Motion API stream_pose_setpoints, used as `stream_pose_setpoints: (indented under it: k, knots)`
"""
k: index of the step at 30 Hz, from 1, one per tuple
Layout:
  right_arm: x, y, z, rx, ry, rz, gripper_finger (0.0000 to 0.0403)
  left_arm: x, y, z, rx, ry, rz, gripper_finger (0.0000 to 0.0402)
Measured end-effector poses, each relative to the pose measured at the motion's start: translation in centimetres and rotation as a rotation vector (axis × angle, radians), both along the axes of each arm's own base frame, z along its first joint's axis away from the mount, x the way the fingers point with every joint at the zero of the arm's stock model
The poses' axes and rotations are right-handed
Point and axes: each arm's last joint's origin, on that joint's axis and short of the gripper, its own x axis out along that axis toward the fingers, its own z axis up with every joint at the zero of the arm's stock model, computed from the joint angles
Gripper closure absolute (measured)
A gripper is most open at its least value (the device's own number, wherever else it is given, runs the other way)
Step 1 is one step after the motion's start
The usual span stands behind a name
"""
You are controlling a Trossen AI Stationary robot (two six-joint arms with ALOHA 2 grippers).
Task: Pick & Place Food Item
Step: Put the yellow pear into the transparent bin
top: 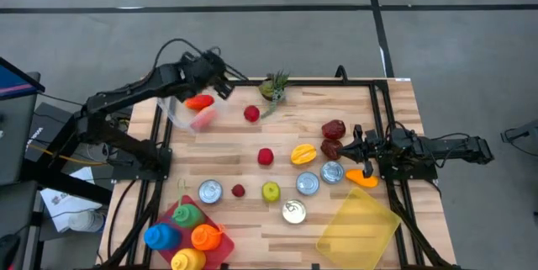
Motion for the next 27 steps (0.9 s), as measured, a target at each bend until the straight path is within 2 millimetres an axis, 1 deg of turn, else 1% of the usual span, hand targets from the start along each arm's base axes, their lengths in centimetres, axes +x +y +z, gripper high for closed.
stream_pose_setpoints:
  k: [5,10,12,16,19,27]
  knots:
    - [0.0,0.0,0.0,0.0,0.0,0.0,0.0403,-1.6,2.6,-0.3,-0.126,-0.091,0.07,0.0155]
    - [0.0,0.0,0.0,0.0,0.0,0.0,0.0403,-2.3,4.2,-1.3,-0.176,-0.084,0.113,0.0157]
    - [0.0,0.0,0.0,0.0,0.0,0.0,0.0403,-2.7,4.6,-1.9,-0.181,-0.066,0.126,0.0155]
    - [0.0,0.0,0.0,0.0,0.0,0.0,0.0403,-3.4,5.3,-4.2,-0.255,0.009,0.123,0.0154]
    - [0.0,0.0,0.0,0.0,0.0,0.0,0.0403,-3.9,5.5,-5.2,-0.287,0.029,0.137,0.0155]
    - [0.0,0.0,0.0,0.0,0.0,0.0,0.0403,-5.9,5.7,-7.2,-0.391,0.172,0.186,0.0153]
